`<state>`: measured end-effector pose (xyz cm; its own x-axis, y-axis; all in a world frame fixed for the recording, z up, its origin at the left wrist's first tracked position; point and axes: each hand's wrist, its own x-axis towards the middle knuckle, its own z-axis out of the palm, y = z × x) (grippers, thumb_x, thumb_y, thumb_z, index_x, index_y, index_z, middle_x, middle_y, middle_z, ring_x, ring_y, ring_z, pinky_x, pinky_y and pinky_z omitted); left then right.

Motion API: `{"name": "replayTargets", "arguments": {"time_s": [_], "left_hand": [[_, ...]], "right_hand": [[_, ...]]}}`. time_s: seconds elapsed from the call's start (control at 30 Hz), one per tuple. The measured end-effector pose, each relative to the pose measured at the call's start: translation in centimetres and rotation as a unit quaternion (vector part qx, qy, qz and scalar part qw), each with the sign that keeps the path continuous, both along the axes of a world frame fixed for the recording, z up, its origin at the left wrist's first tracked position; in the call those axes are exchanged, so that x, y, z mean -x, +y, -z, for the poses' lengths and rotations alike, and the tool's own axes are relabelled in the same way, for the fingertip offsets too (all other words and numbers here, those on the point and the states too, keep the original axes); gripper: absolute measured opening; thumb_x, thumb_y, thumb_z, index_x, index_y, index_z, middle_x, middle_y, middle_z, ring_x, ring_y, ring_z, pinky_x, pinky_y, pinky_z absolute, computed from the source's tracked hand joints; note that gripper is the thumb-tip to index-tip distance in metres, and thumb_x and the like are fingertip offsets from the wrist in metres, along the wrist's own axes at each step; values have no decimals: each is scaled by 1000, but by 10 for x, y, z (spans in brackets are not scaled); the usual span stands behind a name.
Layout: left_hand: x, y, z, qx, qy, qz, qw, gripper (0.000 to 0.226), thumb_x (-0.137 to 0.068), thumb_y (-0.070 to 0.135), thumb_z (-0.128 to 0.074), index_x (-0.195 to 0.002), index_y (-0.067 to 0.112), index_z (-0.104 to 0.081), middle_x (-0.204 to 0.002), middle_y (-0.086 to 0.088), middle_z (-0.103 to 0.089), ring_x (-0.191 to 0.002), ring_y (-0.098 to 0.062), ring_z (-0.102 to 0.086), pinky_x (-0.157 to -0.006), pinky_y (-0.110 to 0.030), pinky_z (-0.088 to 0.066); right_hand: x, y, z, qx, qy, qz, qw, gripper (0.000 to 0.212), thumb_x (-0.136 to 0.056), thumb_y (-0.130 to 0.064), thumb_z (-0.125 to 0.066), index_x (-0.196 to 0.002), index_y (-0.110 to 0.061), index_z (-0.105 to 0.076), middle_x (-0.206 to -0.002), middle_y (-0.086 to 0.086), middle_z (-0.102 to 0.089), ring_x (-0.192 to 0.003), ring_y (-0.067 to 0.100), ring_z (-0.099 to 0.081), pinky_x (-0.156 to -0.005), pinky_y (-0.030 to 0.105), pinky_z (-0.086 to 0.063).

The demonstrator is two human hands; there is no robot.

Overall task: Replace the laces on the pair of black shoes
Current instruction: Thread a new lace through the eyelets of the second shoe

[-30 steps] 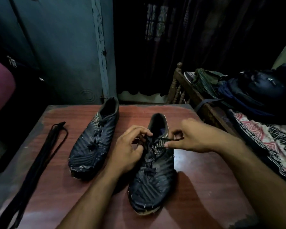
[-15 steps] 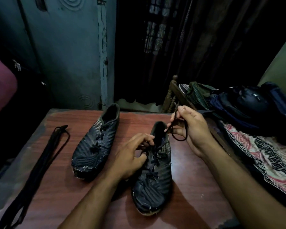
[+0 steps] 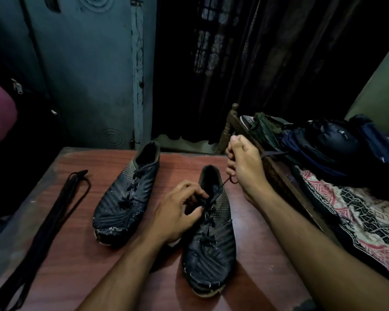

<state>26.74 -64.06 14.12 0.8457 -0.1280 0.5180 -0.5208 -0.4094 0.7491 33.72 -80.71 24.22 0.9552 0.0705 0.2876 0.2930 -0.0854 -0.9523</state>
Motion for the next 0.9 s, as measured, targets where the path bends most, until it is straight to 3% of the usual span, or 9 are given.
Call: {"name": "replayTargets", "arguments": {"time_s": [0.2,0.3,0.37,0.47,0.57,0.67,0.73,0.9], "left_hand": [[6,-2,-4,-15,-5,19,1000,28,-84,11,-77,-105,27,-68,-111,16,-56,-98,-11,-61,-87,-19,-48],[3,-1,-1,-19,-1,15,1000,17,-89,17,-77,-101,28,-73,-113,11,-54,-103,-10,-61,-89,-13,-44],[2,-2,0,-17,-5,13,1000,13,-91,17,-74,-101,26,-74,-114,11,-55,-106,-9,-61,-90,-14,-44],[2,-4,0,-5,-26,10,1000,13,-93,13,-70,-101,22,-74,-114,10,-57,-104,-6,-61,-90,-18,-48],[1,-5,3,0,-46,6,999,12,-96,13,-65,-103,18,-73,-115,7,-60,-105,-9,-63,-89,-26,-53],[1,-5,2,0,-56,-4,998,12,-97,13,-64,-104,17,-74,-117,8,-60,-110,-6,-62,-92,-19,-49],[2,-5,0,-3,-50,-8,999,13,-97,11,-66,-102,20,-75,-114,10,-56,-110,-6,-59,-91,-14,-45],[6,-4,-4,8,-30,10,999,15,-96,10,-69,-101,23,-75,-103,14,-64,-97,-11,-65,-83,-21,-51]], "right_hand": [[-15,7,-30,-94,-13,24,995,31,-110,-26,-40,-80,-18,-44,-69,-3,-43,-47,6,-28,-41,22,-21],[-12,14,-14,32,15,-28,999,29,-108,-24,-46,-82,-17,-53,-69,-2,-46,-46,7,-34,-43,24,-26],[-7,13,-4,160,-5,-77,984,29,-107,-22,-51,-80,-16,-60,-64,1,-51,-47,13,-44,-44,27,-36],[-4,7,2,400,-110,-111,903,26,-103,-26,-58,-80,-16,-67,-75,2,-67,-67,17,-62,-64,36,-50],[-2,-1,5,553,-179,-124,804,22,-101,-33,-60,-91,-16,-71,-91,-4,-67,-87,16,-58,-78,36,-45],[-5,-10,7,608,-194,-127,759,17,-99,-38,-62,-99,-22,-68,-96,-11,-55,-94,14,-47,-84,37,-41],[-5,-16,6,601,-199,-135,762,15,-97,-36,-65,-98,-21,-67,-96,-11,-50,-92,11,-43,-81,33,-37],[-3,-24,11,575,-187,-127,786,19,-90,-34,-75,-89,-20,-63,-86,-13,-51,-79,6,-48,-69,23,-33]]}}
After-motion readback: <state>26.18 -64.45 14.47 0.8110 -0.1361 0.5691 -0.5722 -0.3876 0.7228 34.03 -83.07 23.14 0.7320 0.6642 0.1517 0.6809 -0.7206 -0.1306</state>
